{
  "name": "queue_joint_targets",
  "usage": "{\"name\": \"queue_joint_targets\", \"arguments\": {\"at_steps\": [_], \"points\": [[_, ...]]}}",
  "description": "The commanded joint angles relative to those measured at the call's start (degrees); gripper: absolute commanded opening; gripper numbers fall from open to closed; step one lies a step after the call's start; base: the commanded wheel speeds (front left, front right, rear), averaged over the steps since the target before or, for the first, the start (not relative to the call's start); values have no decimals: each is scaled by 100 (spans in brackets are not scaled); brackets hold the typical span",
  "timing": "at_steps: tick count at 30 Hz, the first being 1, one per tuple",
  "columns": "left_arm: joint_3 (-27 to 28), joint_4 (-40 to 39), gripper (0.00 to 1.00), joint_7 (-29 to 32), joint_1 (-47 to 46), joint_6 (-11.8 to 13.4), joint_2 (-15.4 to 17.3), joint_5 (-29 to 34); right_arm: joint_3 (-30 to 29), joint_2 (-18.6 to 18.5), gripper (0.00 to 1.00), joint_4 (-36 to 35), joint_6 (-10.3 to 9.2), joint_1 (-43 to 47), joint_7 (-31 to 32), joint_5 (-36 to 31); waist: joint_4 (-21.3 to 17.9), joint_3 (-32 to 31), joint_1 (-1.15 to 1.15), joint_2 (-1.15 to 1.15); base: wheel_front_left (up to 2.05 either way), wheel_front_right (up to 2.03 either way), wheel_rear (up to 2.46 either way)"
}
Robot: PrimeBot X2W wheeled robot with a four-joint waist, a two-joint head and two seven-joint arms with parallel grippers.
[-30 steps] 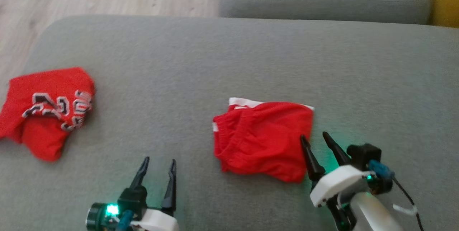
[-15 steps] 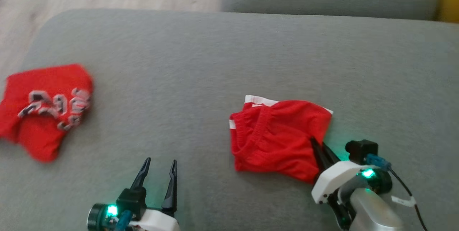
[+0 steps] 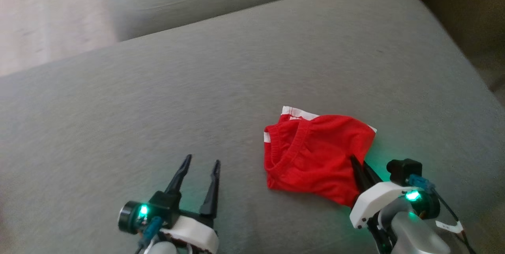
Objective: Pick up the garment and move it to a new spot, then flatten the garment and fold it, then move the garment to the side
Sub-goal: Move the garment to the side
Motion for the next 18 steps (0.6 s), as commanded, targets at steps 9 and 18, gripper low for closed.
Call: {"name": "queue_joint_targets", "arguments": {"at_steps": [9,18], "points": [[-102,-54,100,-71,-341,-8,-1,2,-237,-14,0,-271,-5,-299,-58,-250,-592,345,0,0,0,0,0],[33,74,100,-71,-418,-116,-1,275,-758,-634,0,-272,-5,-1578,645,-1340,13,802,0,0,0,0,0]]}}
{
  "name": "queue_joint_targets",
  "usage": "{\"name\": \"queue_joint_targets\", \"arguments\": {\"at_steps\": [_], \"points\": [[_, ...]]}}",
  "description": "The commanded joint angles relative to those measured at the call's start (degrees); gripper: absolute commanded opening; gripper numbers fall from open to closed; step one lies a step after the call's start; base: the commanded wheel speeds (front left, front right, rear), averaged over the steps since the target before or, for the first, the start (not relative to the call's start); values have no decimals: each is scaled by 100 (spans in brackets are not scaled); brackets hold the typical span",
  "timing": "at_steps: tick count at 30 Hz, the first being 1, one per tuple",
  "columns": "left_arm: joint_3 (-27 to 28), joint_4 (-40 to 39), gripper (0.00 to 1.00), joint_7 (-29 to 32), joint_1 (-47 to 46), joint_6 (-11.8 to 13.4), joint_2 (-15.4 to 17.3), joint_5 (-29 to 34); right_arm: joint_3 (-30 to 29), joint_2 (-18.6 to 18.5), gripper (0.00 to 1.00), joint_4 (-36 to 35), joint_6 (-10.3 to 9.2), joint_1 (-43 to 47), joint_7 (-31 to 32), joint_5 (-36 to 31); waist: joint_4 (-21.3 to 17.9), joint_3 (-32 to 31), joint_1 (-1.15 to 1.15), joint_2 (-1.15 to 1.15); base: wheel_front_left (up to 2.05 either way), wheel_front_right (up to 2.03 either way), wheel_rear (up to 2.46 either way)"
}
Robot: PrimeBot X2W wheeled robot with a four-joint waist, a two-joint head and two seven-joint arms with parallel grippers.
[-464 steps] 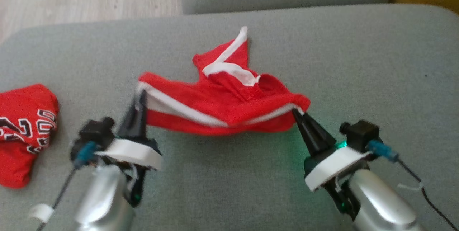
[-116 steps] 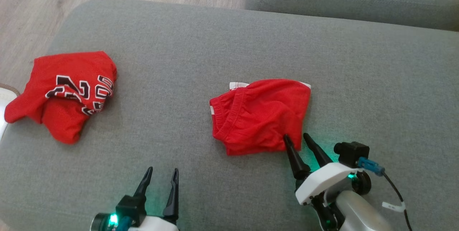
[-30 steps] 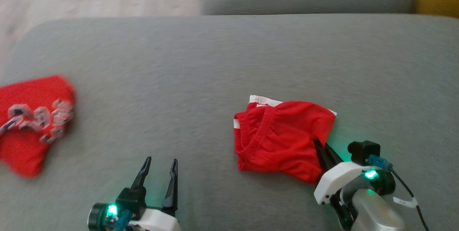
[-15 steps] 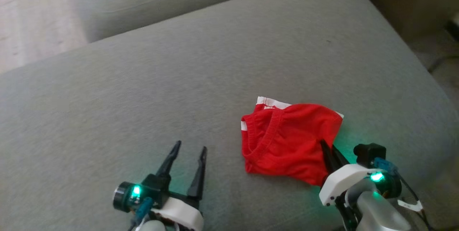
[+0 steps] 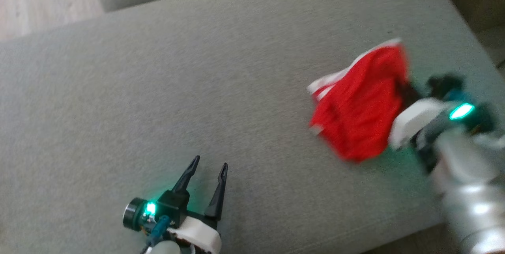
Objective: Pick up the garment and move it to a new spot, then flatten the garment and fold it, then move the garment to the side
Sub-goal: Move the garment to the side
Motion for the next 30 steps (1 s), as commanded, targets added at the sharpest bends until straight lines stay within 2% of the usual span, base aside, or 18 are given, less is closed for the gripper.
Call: {"name": "queue_joint_targets", "arguments": {"at_steps": [1,7,11,12,13,14,18,21,27,30], "points": [[239,-136,100,-71,-264,-17,5,73,0,-249,0,-133,-5,-310,124,-191,263,239,0,0,0,0,0],[350,-162,100,-71,-356,-94,5,228,-795,-1112,0,170,-5,-937,576,-795,595,523,0,0,0,0,0],[423,-204,100,-71,-426,-99,5,275,-1421,-1459,0,304,-5,-1165,668,-1208,722,660,0,0,0,0,0],[442,-214,100,-71,-445,-102,5,285,-1580,-1498,4,318,-5,-1211,673,-1299,742,691,0,0,0,0,0],[465,-220,100,-71,-463,-102,5,297,-1756,-1508,45,317,-5,-1259,655,-1373,754,717,0,0,0,0,0],[533,-229,100,-71,-497,-85,5,309,-2079,-1502,100,269,-5,-1345,544,-1556,765,761,0,0,0,0,0],[711,-247,100,-71,-546,-49,5,298,-2510,-1344,100,129,-5,-1461,177,-1923,768,782,0,0,0,0,0],[856,-254,100,-71,-543,-18,5,308,-2616,-1072,100,63,-5,-1548,-252,-2034,772,721,0,0,0,0,0],[1215,-291,100,-71,-457,91,5,284,-2172,-184,100,-189,-5,-1493,-686,-1754,852,492,0,0,0,0,0],[1423,-322,100,-71,-385,153,5,263,-1698,226,100,-729,-5,-1160,-703,-1396,933,359,0,0,0,0,0]]}}
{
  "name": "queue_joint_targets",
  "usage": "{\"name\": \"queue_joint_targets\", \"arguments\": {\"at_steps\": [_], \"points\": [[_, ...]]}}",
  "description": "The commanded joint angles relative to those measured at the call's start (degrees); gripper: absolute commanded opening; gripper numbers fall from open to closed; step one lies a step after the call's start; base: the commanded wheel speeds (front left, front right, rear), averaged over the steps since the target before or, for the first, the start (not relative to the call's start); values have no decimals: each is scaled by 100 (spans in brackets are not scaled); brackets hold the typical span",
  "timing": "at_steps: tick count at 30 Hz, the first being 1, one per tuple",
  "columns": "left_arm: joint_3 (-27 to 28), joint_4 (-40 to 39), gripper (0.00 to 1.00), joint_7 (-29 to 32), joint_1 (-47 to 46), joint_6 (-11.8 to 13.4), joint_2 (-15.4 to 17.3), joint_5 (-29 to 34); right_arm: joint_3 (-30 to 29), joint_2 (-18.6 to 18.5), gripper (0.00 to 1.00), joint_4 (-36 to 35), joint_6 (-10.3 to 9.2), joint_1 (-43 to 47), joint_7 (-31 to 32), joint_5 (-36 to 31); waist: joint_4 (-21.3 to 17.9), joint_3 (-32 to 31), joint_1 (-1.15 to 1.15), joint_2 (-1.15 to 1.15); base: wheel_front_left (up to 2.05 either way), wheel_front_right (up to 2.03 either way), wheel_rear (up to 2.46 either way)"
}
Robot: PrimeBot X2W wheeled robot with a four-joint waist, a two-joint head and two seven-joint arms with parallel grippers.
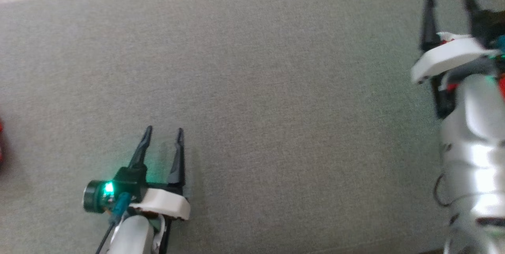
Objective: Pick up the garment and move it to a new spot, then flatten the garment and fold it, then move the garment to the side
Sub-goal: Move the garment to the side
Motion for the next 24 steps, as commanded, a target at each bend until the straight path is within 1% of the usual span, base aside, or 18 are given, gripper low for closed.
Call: {"name": "queue_joint_targets", "arguments": {"at_steps": [1,3,6,9,11,13,18,24], "points": [[233,-181,100,-37,-10,52,21,-21,173,41,100,-273,-5,133,-61,126,76,-92,0,0,0,0,0],[384,-195,100,-37,59,113,20,-30,439,156,100,-595,-5,520,-62,491,145,-195,0,0,0,0,0],[666,-223,100,-37,179,224,20,-97,803,230,100,-941,-5,1169,-63,929,230,-345,0,0,0,0,0],[911,-242,100,-37,331,284,20,-121,1305,240,100,-1065,-5,1824,-63,1515,322,-501,0,0,0,0,0],[1017,-239,100,-37,404,281,22,-79,1519,242,100,-1117,-5,2178,-63,1722,380,-589,0,0,0,0,0],[1111,-238,100,-37,470,278,22,-44,1676,243,100,-1149,-5,2468,-64,1826,430,-677,0,0,0,0,0],[1275,-222,100,-37,661,261,22,9,1816,243,100,-1240,-5,2899,-64,1934,497,-892,0,0,0,0,0],[1240,-171,100,-37,938,220,21,-9,1881,244,100,-1288,-5,3156,-64,1959,556,-1164,0,0,0,0,0]]}}
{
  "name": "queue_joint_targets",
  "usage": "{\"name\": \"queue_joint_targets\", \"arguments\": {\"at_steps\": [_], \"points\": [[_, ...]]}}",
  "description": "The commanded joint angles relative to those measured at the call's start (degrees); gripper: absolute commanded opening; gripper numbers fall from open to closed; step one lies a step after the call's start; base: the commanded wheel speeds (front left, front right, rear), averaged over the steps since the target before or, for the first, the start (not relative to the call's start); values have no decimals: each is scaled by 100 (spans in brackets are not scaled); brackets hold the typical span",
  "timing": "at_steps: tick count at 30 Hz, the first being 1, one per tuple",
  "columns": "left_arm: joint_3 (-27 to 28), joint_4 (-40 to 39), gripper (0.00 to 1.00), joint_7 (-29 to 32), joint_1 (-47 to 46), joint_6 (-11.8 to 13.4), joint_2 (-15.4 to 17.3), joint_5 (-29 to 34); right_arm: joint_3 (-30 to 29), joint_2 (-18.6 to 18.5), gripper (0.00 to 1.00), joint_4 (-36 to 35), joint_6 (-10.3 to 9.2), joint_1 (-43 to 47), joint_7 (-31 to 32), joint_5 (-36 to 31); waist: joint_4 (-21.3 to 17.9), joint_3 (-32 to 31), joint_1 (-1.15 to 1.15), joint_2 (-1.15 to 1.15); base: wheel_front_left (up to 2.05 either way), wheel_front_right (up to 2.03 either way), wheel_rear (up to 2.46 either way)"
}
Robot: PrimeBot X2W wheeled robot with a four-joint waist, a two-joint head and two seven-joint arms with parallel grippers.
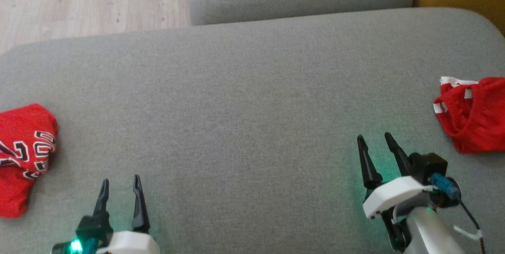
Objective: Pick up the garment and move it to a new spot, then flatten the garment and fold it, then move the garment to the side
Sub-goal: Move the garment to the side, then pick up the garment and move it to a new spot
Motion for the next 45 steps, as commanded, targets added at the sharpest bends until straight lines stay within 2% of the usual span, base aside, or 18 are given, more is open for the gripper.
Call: {"name": "queue_joint_targets", "arguments": {"at_steps": [1,17,21,31,35,40,45], "points": [[131,-139,100,-38,-27,-8,33,27,126,21,100,-184,-5,-6,-62,50,44,-136,1,0,0,0,0],[-79,-125,100,-38,116,29,33,-64,130,21,100,-159,-5,161,-62,204,327,-237,1,0,0,0,0],[-131,-112,100,-38,45,34,33,-120,143,21,100,-187,-5,176,-62,208,683,-127,1,0,0,0,0],[-160,-76,100,-38,-48,87,33,-303,274,21,100,-296,-5,22,-62,169,2143,321,1,0,0,0,0],[-32,-70,100,-38,37,126,33,-365,386,21,100,-312,-5,-54,-62,111,2585,419,1,0,0,0,0],[155,-116,100,-38,169,186,33,-448,537,21,100,-312,-5,-144,-62,115,2900,474,1,0,0,0,0],[394,-134,100,-38,144,137,32,-444,628,21,100,-301,-5,-195,-62,122,2970,511,1,0,0,0,0]]}}
